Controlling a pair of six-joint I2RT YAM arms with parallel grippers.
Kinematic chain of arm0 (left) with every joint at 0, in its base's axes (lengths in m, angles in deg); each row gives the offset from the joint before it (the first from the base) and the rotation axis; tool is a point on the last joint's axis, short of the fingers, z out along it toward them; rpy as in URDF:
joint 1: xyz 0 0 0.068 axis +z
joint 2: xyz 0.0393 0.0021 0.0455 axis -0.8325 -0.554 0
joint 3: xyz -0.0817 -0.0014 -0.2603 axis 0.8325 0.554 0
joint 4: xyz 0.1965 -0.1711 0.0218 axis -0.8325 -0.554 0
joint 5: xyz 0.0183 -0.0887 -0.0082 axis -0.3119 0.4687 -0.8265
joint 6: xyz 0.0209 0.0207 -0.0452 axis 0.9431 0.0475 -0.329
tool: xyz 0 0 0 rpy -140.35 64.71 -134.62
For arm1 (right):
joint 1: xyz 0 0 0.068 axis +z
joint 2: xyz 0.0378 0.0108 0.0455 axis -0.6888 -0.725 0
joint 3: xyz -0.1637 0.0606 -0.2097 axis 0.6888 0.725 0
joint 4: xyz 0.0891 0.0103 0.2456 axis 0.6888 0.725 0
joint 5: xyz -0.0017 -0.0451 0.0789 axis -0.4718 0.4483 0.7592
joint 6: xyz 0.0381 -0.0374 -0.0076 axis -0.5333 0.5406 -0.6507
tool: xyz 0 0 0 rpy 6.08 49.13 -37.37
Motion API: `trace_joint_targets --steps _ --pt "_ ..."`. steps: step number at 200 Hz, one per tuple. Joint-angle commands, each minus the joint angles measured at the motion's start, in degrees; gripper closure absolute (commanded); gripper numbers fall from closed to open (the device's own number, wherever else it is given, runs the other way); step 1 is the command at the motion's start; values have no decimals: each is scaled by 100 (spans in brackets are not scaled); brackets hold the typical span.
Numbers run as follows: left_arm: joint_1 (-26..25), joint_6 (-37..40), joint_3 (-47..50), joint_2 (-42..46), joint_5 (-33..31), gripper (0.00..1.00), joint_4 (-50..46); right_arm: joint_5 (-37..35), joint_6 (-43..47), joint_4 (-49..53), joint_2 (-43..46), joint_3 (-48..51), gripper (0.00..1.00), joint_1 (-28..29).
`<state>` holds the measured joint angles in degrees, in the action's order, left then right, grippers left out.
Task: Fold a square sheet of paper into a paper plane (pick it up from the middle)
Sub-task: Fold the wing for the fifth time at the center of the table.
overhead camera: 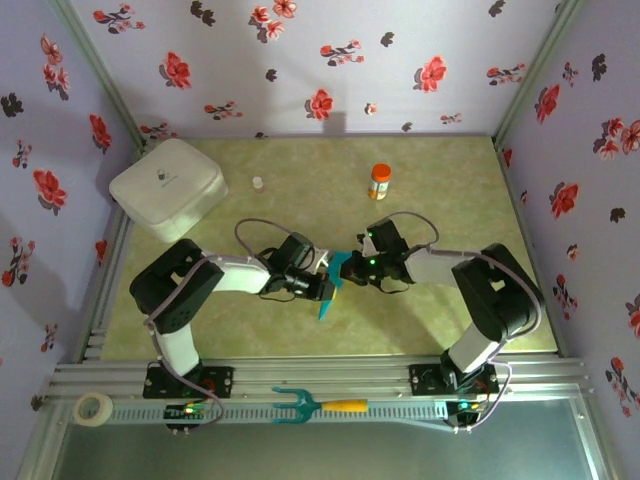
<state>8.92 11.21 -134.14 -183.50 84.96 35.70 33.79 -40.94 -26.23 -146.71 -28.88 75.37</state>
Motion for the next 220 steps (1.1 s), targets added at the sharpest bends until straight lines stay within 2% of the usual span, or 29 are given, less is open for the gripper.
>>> trace_joint_targets --steps 1,79,109,176,220 --pt "42 42 199 -251 -189 100 -743 198 65 -264 -163 -195 97 68" --pt "53 33 227 -218 -181 100 -734 58 14 -450 -462 -163 97 114" --pt "70 16 302 -241 -198 100 -721 -209 53 -392 -658 -221 97 -55" --pt "68 -25 487 -314 -207 100 -625 -215 -45 -668 -771 -241 97 -610" --pt "69 -33 483 -350 -189 100 -602 -406 -82 -460 -802 -404 97 -861"
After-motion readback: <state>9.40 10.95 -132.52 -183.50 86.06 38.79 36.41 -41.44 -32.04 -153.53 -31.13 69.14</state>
